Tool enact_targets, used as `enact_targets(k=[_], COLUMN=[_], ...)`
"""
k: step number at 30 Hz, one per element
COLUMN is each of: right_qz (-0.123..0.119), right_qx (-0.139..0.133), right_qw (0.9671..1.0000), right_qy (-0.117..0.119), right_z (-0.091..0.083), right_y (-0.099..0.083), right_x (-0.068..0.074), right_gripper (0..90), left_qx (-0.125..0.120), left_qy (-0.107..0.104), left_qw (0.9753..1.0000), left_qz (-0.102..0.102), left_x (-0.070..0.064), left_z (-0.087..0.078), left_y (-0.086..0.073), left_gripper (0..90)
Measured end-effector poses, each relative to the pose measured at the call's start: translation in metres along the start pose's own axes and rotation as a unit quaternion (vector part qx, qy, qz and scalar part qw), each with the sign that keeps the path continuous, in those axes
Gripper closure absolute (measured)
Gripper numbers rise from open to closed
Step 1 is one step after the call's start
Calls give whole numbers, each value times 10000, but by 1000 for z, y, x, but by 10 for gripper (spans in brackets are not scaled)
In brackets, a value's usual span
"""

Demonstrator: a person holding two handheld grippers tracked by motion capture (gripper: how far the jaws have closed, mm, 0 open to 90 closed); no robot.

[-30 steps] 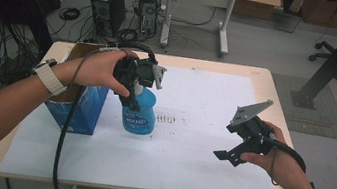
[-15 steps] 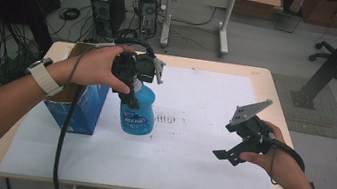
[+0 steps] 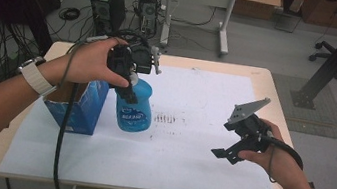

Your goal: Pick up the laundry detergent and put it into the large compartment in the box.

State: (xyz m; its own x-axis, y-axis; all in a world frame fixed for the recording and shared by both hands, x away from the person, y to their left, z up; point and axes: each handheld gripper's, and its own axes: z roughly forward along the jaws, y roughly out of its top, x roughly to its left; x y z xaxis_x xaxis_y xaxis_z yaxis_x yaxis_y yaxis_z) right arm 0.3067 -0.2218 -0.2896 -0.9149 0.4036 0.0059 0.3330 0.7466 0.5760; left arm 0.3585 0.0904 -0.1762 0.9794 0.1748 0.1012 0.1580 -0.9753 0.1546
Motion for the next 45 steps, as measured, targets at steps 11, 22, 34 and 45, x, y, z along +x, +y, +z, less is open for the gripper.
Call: enact_targets(k=[11, 22, 34, 45], right_qz=[-1, -20, -71, -129], right_qx=[-2, -46, -75, -78], right_qw=[10000, 10000, 9999, 9999], right_qy=[-9, -23, -32, -1], right_z=[0, 1, 0, 0], right_y=[0, -1, 2, 6], right_x=[-1, -2, -2, -2], right_gripper=[89, 89, 89, 89], left_qx=[-38, -102, -66, -83], left_qy=[112, 195, 283, 423], left_qw=[9992, 9970, 9926, 9837], left_qz=[-369, -737, -1178, -1746], left_x=[2, 6, 7, 12], left_z=[-14, -27, -42, -57], left_y=[-1, -3, -4, -7], left_gripper=[377, 377, 377, 378])
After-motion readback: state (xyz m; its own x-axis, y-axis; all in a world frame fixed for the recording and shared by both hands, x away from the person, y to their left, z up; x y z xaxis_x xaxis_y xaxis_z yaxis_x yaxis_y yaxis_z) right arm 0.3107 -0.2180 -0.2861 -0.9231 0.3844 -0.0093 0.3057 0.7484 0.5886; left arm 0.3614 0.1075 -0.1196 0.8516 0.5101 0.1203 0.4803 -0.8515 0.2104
